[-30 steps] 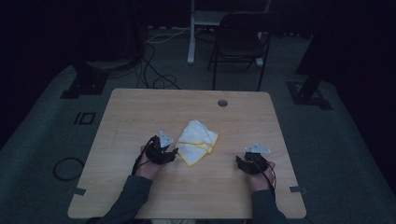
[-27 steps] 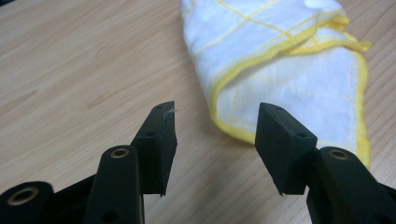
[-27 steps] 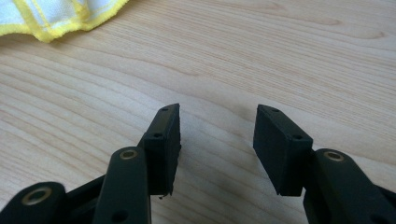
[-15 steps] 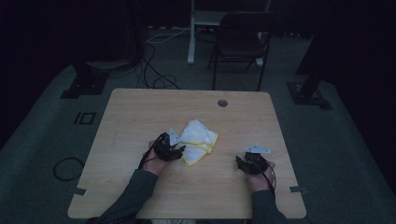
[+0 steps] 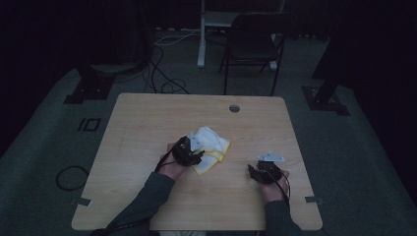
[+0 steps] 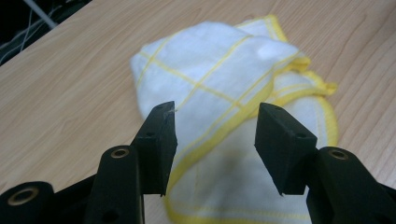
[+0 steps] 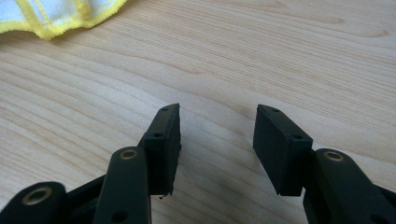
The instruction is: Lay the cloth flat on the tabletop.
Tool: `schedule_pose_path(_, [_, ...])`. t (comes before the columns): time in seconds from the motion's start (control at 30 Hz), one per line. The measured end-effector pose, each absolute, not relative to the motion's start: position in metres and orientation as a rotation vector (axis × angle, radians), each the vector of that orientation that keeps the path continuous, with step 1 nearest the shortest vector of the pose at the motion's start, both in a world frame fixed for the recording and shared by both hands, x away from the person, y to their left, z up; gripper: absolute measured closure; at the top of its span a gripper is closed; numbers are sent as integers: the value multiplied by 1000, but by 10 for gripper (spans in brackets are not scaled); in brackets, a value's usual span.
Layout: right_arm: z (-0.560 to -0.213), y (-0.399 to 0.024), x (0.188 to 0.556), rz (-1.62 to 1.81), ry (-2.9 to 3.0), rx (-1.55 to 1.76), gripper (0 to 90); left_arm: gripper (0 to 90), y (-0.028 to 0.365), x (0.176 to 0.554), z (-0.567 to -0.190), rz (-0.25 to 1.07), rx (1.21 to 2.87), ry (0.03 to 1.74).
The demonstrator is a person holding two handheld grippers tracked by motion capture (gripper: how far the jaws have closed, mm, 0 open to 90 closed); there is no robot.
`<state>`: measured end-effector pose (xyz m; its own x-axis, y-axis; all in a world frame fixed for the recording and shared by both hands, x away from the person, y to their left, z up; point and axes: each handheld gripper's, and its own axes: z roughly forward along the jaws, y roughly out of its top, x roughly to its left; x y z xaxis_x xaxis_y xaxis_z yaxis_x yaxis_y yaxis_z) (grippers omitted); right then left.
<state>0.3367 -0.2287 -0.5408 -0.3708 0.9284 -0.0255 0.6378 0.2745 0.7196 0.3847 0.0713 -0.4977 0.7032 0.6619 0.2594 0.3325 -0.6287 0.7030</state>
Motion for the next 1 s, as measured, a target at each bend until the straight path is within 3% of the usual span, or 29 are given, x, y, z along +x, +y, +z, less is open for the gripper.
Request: schedule_pose_path(1.0, [-542,-229,337,874,2112,1411,509,515,18,407,-512,656,2384,662])
